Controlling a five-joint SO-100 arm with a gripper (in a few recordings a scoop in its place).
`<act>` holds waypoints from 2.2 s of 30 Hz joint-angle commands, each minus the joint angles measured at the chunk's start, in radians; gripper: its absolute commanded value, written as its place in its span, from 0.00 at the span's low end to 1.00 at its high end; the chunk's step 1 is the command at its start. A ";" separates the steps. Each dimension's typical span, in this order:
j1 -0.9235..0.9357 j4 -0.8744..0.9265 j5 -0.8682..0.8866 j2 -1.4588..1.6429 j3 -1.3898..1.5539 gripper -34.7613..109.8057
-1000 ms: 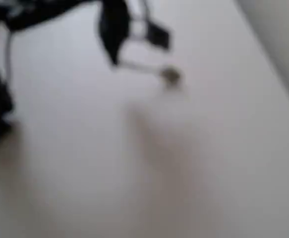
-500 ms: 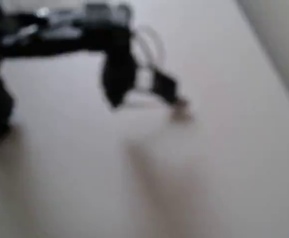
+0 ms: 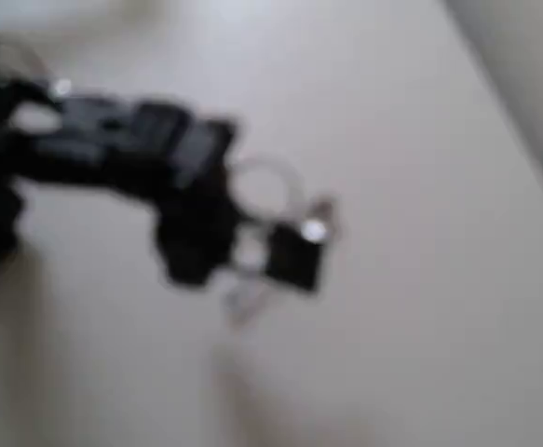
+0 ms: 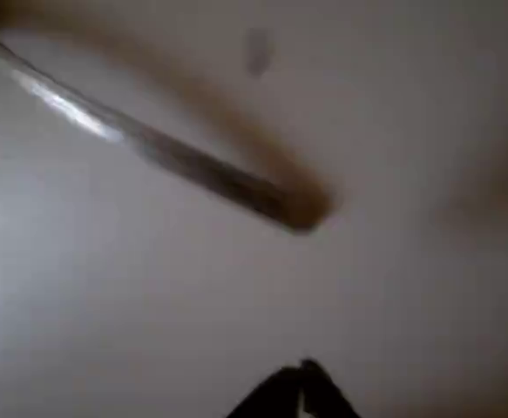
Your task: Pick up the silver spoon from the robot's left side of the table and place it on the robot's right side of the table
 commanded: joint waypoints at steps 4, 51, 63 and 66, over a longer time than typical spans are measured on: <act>0.100 0.011 -0.074 0.018 -0.003 0.23; -0.288 -0.110 2.164 -0.268 -0.351 0.31; -0.150 -0.054 2.097 -0.449 -0.630 0.23; -0.087 0.006 2.059 -0.568 -0.877 0.23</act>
